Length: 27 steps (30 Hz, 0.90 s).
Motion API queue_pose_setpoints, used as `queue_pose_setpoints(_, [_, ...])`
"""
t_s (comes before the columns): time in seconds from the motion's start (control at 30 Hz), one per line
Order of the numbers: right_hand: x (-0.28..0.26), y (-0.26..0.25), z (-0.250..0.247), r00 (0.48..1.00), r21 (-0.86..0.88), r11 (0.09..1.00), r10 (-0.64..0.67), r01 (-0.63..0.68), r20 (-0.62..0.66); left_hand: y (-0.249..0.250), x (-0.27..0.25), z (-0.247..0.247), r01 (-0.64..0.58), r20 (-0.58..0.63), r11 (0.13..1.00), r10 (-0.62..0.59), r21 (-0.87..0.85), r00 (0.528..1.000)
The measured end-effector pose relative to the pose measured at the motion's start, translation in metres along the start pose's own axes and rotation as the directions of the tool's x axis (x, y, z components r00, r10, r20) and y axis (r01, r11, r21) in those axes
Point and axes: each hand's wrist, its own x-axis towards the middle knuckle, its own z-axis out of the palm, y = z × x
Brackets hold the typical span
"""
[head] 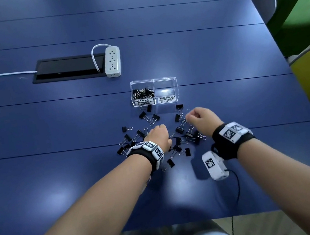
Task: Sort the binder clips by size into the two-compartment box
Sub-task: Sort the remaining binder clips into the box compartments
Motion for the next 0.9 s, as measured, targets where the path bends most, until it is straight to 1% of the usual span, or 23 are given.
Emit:
queue_pose_setpoints(0.1, [0.029,-0.042,-0.007,0.999,0.232,0.973,0.012,-0.02,0.036,-0.007,-0.003,-0.002,-0.012,0.017,0.999,0.013,-0.05,1.0])
queue_pose_setpoints(0.13, [0.039,-0.056,-0.008,0.999,0.263,0.965,0.004,-0.013,0.037,-0.01,-0.004,-0.005,-0.016,0.008,0.997,0.017,-0.076,1.0])
queue_pose_setpoints(0.17, [0.05,-0.067,-0.006,1.0,0.253,0.967,-0.018,0.011,0.024,-0.013,-0.006,-0.01,-0.013,-0.009,0.993,0.012,-0.113,1.0])
queue_pose_setpoints(0.23, [0.069,-0.087,0.001,0.997,0.169,0.982,-0.081,0.081,-0.008,-0.023,-0.007,-0.023,0.024,-0.05,0.979,-0.035,-0.201,0.998])
queue_pose_setpoints(0.3, [0.082,-0.103,0.011,0.988,-0.007,0.988,-0.152,0.152,-0.009,-0.035,-0.007,-0.037,0.075,-0.093,0.954,-0.106,-0.289,0.99])
queue_pose_setpoints(0.37, [0.092,-0.116,0.023,0.979,-0.184,0.962,-0.2,0.202,0.032,-0.048,-0.004,-0.052,0.118,-0.134,0.931,-0.174,-0.346,0.976])
queue_pose_setpoints(0.4, [0.095,-0.121,0.029,0.976,-0.247,0.945,-0.208,0.216,0.059,-0.055,-0.001,-0.059,0.133,-0.155,0.924,-0.2,-0.359,0.968])
queue_pose_setpoints(0.47, [0.096,-0.129,0.036,0.972,-0.31,0.921,-0.212,0.234,0.103,-0.064,0.007,-0.074,0.138,-0.204,0.926,-0.22,-0.351,0.954])
queue_pose_setpoints(0.53, [0.094,-0.128,0.041,0.967,-0.299,0.92,-0.236,0.255,0.098,-0.069,0.018,-0.089,0.124,-0.247,0.938,-0.211,-0.324,0.946])
queue_pose_setpoints(0.63, [0.088,-0.112,0.042,0.954,-0.223,0.928,-0.299,0.297,0.027,-0.065,0.038,-0.108,0.092,-0.263,0.958,-0.166,-0.272,0.951])
queue_pose_setpoints(0.7, [0.078,-0.096,0.043,0.954,-0.188,0.938,-0.3,0.291,-0.017,-0.058,0.052,-0.117,0.064,-0.267,0.97,-0.128,-0.234,0.955])
queue_pose_setpoints(0.73, [0.072,-0.087,0.044,0.956,-0.192,0.94,-0.292,0.283,-0.019,-0.055,0.06,-0.12,0.048,-0.27,0.977,-0.105,-0.209,0.957])
queue_pose_setpoints(0.77, [0.065,-0.078,0.046,0.959,-0.208,0.938,-0.284,0.277,0.0,-0.051,0.067,-0.122,0.037,-0.27,0.982,-0.087,-0.184,0.959])
queue_pose_setpoints(0.83, [0.049,-0.062,0.055,0.956,-0.256,0.921,-0.279,0.294,0.093,-0.044,0.079,-0.124,0.03,-0.252,0.99,-0.064,-0.136,0.966])
queue_pose_setpoints(0.9, [0.033,-0.051,0.068,0.922,-0.276,0.884,-0.328,0.377,0.208,-0.041,0.085,-0.123,0.016,-0.231,0.996,-0.037,-0.093,0.972])
